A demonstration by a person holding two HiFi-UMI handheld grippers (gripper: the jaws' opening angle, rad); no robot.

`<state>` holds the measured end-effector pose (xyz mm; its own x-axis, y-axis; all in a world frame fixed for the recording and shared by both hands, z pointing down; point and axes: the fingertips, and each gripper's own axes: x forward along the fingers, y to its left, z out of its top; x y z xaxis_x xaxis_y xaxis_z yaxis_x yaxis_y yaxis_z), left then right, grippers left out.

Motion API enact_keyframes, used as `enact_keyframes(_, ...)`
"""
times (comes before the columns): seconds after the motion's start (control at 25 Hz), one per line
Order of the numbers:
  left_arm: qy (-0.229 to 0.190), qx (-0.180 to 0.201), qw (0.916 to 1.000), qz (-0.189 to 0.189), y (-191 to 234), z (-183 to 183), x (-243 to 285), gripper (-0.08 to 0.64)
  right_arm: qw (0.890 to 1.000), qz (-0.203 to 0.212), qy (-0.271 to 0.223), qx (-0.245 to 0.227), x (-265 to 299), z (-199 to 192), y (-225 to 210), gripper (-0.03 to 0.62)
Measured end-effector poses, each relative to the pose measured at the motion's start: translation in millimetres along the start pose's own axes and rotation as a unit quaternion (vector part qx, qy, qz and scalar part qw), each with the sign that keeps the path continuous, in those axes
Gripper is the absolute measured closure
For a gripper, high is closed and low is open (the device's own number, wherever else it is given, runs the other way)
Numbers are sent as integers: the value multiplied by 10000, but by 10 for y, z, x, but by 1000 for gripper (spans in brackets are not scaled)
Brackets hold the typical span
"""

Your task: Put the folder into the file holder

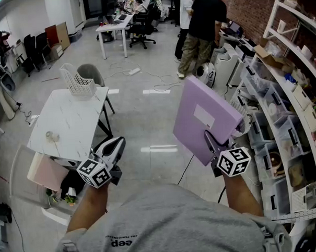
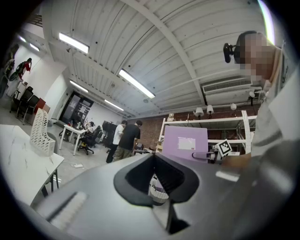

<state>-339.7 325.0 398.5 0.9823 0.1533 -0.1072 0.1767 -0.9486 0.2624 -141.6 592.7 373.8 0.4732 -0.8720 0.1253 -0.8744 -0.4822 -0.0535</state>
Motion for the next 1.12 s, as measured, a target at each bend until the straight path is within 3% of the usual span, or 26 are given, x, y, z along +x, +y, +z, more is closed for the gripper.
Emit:
enact_keyframes(0.72, -24, 79, 9999, 96, -65, 55, 12, 501, 9999, 96, -115, 49, -26, 82, -41, 465)
enact_keyframes(1.12, -47, 212, 9995, 235, -405, 5, 241, 502, 9990, 372, -232, 85, -185, 135, -342, 465)
